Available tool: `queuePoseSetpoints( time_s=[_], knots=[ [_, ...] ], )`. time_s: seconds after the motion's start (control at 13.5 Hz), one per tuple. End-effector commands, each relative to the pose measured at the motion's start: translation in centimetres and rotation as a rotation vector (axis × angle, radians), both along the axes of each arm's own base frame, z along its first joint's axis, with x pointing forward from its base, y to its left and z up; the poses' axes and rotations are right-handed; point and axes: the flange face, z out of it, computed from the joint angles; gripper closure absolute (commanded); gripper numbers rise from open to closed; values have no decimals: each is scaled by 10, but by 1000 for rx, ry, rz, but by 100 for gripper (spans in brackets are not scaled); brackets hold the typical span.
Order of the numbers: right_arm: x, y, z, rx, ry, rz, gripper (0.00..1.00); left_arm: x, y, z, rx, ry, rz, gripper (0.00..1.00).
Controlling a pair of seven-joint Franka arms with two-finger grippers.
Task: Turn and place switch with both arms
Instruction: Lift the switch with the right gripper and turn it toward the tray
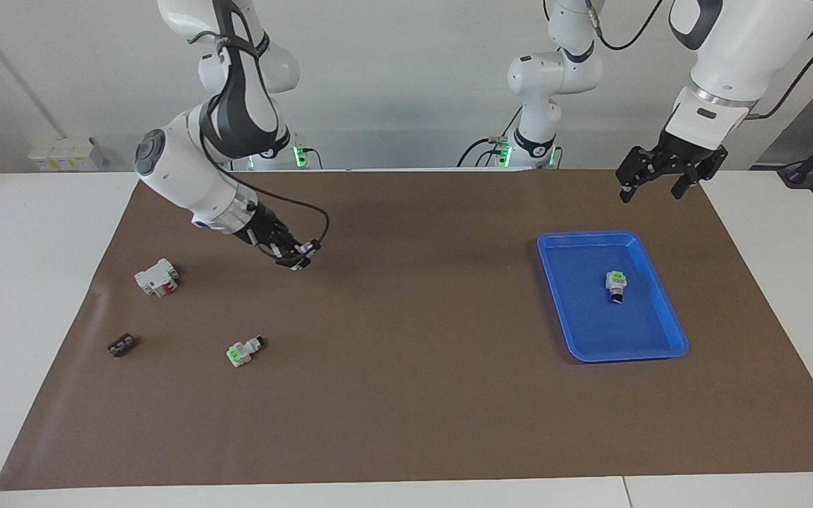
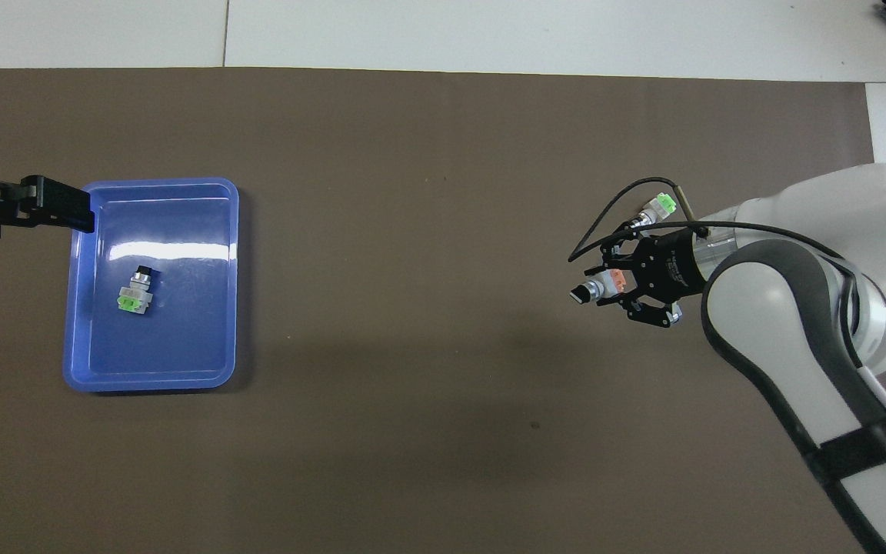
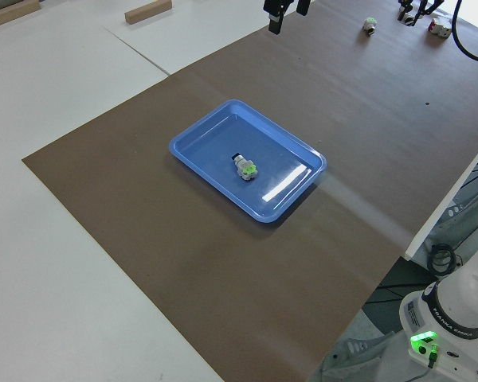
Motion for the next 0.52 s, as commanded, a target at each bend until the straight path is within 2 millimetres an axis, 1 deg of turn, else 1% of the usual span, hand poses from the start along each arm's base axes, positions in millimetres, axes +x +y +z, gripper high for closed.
queuePoseSetpoints(
  time_s=[0.0, 0.07, 0.15, 0.22, 0.3, 0.37, 0.44],
  knots=[
    [6, 29, 61, 116, 80, -122, 100, -8, 2, 1, 3, 1, 3, 0],
    [7, 37, 80, 171, 106, -147, 100, -10, -3, 0, 4, 13, -6, 0],
    [6, 43, 93, 218, 132, -175, 100, -12, -7, 0, 5, 24, -17, 0],
    [4, 53, 101, 253, 159, -199, 100, -15, -10, -2, 4, 41, -22, 0],
    [-4, 76, 114, 275, 165, -186, 100, -18, -16, -3, 5, 52, -32, 0],
    [-8, 94, 120, 280, 171, -187, 100, -24, -25, -6, 7, 58, -49, 0],
    [-12, 113, 124, 286, 166, -189, 100, -25, -35, -8, -26, 61, -48, 0]
  ],
)
